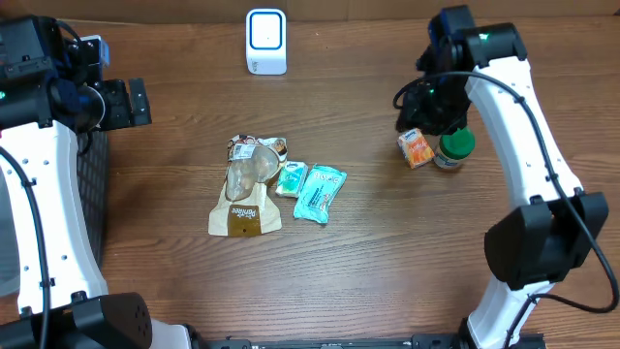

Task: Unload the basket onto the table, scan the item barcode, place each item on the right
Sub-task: 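Move the right gripper over the mint-green packets and grasp one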

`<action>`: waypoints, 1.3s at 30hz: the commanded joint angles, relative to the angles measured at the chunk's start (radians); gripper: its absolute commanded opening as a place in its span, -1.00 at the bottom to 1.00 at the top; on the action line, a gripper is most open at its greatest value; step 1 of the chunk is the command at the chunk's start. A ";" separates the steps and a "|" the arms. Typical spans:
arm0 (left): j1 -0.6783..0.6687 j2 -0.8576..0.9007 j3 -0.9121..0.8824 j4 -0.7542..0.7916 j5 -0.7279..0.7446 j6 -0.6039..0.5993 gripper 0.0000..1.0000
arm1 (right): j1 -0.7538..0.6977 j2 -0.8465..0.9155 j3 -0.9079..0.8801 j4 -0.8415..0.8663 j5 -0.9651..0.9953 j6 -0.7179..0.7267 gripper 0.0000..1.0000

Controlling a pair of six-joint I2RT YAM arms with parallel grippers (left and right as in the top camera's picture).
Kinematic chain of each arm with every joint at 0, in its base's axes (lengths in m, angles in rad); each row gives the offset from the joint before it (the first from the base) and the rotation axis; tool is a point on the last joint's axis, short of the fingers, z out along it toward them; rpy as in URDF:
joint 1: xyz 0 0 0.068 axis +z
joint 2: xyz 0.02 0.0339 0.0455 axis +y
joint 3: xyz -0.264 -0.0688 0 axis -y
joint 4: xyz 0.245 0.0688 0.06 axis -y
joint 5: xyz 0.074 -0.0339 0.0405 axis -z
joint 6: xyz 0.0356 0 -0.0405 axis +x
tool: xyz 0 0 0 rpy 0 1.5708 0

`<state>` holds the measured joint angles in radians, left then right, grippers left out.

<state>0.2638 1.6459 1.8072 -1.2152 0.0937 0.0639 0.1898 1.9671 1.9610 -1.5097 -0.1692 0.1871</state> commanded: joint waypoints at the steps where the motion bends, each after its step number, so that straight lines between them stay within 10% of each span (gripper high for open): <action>1: 0.004 0.003 0.013 0.000 0.000 0.026 0.99 | 0.044 -0.035 -0.022 0.041 -0.043 0.050 0.04; 20: 0.004 0.003 0.013 0.000 0.000 0.026 0.99 | 0.346 -0.033 -0.499 0.571 -0.229 0.391 -0.74; 39: 0.004 0.003 0.013 0.000 0.000 0.026 0.99 | 0.407 -0.026 -0.666 0.665 -0.088 0.493 -0.31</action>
<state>0.2638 1.6459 1.8072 -1.2152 0.0937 0.0639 0.6300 1.9533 1.3125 -0.8341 -0.3271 0.6651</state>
